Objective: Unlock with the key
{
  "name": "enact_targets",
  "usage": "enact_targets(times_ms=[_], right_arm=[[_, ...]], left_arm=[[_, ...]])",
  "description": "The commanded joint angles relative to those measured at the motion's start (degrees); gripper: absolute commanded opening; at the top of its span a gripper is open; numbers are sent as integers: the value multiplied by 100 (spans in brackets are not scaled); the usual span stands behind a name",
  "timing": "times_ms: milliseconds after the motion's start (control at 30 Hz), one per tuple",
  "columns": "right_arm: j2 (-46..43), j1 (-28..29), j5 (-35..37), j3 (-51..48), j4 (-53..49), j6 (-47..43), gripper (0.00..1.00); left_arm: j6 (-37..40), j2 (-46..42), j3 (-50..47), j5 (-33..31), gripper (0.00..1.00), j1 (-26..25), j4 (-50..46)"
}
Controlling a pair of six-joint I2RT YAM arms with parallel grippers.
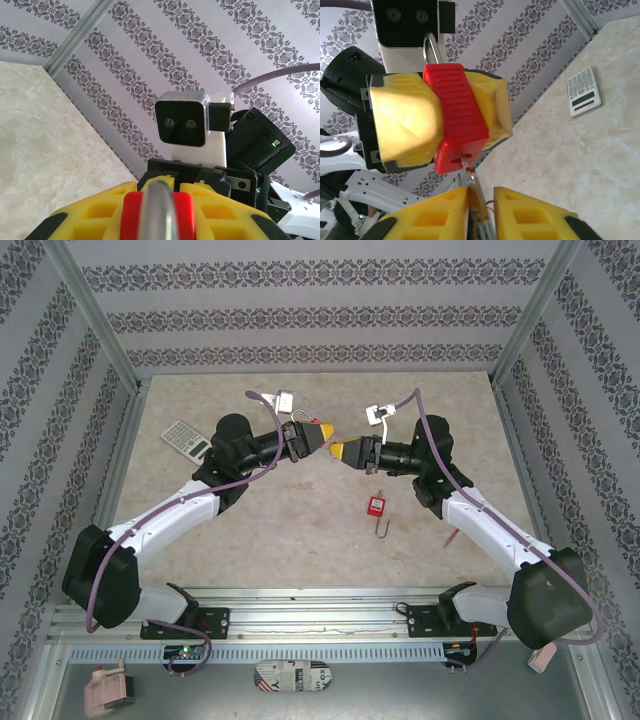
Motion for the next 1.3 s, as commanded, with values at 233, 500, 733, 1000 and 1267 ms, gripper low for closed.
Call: enact_targets(times_ms=[233, 500, 733, 1000, 1267], right_arm=[[126, 83, -105, 199, 406, 112, 0], [280, -31, -360, 536, 410, 222, 0], [432, -175, -596, 732, 640, 522, 0], [710, -255, -709, 829, 1216, 1043, 0], [652, -243, -483, 893, 673, 607, 0]], left_arm=[[-169, 155, 79, 348, 0, -179, 817], [26, 144, -4, 952, 0, -481, 547], [556, -92, -249, 1196, 0, -650, -116], [846, -209, -317, 1261, 0, -846, -289], [1352, -244, -7, 341, 0, -911, -1611]])
